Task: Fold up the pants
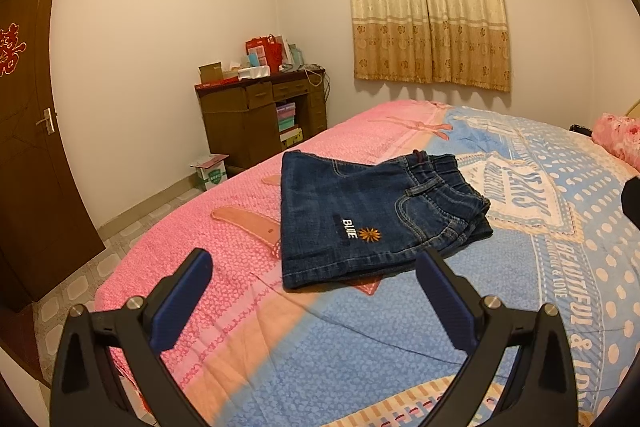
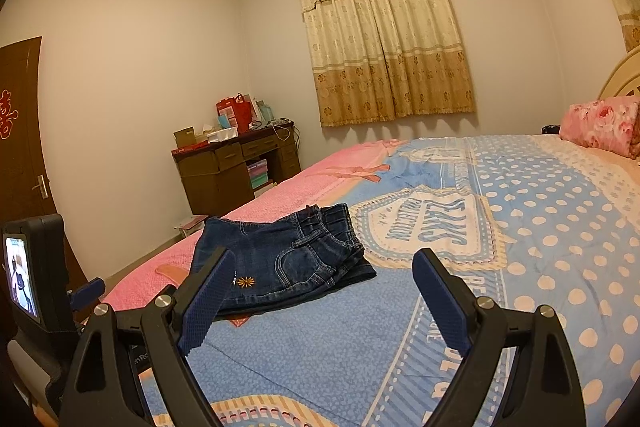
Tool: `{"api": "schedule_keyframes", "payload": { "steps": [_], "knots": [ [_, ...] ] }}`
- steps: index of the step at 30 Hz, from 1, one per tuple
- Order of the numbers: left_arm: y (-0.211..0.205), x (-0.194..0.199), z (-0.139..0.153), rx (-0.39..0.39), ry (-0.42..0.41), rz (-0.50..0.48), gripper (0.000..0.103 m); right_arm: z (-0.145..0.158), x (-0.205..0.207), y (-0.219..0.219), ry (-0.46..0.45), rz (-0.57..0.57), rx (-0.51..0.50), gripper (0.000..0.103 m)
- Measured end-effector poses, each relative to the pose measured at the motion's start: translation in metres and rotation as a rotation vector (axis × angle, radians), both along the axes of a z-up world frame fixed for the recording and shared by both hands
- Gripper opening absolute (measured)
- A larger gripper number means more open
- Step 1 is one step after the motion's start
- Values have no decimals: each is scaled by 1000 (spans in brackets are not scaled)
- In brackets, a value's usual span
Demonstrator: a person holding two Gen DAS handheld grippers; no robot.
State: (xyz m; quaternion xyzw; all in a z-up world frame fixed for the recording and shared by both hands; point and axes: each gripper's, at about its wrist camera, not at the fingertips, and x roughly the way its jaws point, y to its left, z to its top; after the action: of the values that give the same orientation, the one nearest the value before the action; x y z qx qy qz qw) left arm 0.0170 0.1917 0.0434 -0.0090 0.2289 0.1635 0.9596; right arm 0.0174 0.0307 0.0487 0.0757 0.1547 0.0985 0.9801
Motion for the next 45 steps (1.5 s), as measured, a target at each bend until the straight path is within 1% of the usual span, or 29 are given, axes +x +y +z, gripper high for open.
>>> {"api": "schedule_keyframes", "payload": {
  "steps": [20, 29, 34, 39, 40, 43, 45],
  "knots": [
    [3, -1, -1, 3, 6, 2, 103, -2, -2, 2, 9, 4, 5, 91],
    [3, 1, -3, 10, 24, 28, 103, -3, -2, 2, 14, -1, 8, 91],
    [1, 0, -1, 41, 17, 51, 103, -3, -1, 2, 17, -1, 8, 91],
    [-4, 3, 3, 96, 19, 102, 103, -4, -1, 2, 21, -4, 11, 91],
    [-3, 3, 3, 94, 22, 99, 103, -4, 0, 1, 23, -6, 12, 91],
    [-1, 2, 3, 55, 18, 69, 103, -5, 1, 0, 30, -9, 17, 91],
    [-3, 3, 3, 49, 20, 63, 103, -6, 2, -1, 32, -9, 17, 91]
  ]
}}
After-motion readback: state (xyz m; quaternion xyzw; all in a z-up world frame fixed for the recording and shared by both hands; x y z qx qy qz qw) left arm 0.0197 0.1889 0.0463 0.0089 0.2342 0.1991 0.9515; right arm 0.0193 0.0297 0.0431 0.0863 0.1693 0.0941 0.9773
